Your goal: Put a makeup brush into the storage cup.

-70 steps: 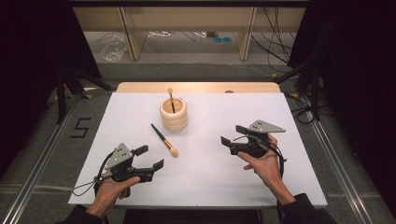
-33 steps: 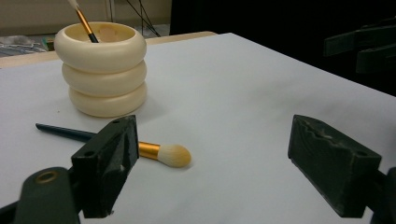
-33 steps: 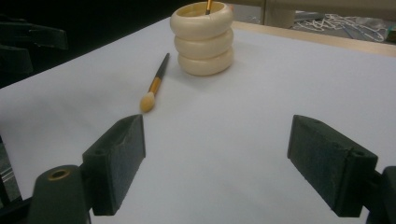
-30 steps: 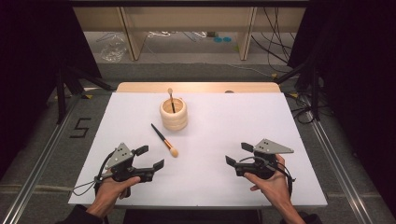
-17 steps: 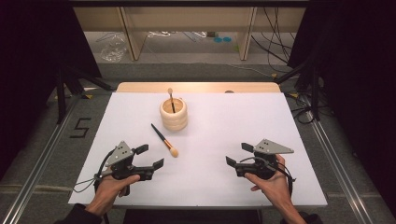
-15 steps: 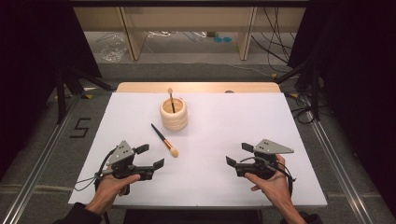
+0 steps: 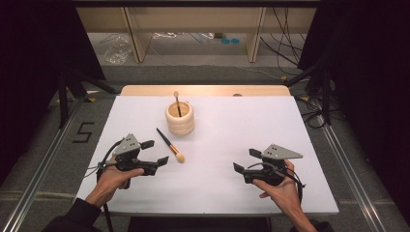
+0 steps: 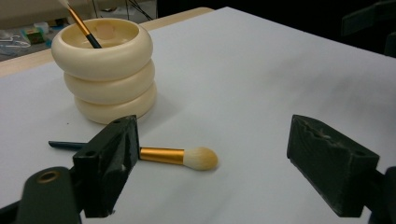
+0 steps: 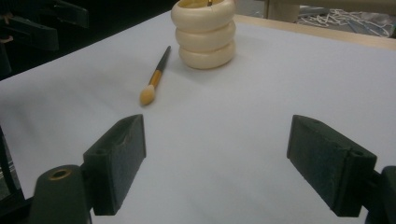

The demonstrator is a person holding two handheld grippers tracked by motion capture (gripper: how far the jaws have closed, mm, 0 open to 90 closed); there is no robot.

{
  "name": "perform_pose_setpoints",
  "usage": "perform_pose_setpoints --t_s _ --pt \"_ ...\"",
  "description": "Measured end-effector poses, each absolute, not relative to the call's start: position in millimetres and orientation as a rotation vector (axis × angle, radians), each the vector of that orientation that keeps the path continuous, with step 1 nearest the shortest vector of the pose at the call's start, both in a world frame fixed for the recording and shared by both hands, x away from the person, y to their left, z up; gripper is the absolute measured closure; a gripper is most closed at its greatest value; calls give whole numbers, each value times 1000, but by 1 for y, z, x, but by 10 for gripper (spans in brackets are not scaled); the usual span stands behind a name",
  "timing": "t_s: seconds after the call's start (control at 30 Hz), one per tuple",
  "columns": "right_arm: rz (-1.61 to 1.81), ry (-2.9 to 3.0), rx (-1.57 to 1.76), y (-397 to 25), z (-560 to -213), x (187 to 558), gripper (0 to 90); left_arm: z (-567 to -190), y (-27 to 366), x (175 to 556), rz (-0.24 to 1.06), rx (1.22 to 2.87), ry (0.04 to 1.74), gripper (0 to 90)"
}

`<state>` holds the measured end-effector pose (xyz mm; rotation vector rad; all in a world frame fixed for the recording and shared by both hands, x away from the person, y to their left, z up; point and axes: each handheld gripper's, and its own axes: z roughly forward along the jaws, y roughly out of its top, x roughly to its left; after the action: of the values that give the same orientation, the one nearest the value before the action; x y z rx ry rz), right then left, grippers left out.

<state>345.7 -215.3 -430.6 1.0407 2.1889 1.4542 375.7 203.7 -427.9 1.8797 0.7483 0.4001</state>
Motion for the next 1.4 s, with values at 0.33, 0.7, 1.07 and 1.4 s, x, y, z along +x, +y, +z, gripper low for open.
perform_pose_setpoints --t_s 0.33,0.7,1.07,1.4 --pt "1431 2189 1025 -216 -430 346 211 -430 196 395 357 1987 742 184" --pt "1458 2181 1013 -215 -431 346 213 -427 197 421 329 2079 691 185" --pt "1468 2187 1014 -215 -431 346 214 -435 188 439 310 2176 666 214" --pt "1469 2191 1008 -215 -432 347 214 -436 187 458 291 2254 644 238"
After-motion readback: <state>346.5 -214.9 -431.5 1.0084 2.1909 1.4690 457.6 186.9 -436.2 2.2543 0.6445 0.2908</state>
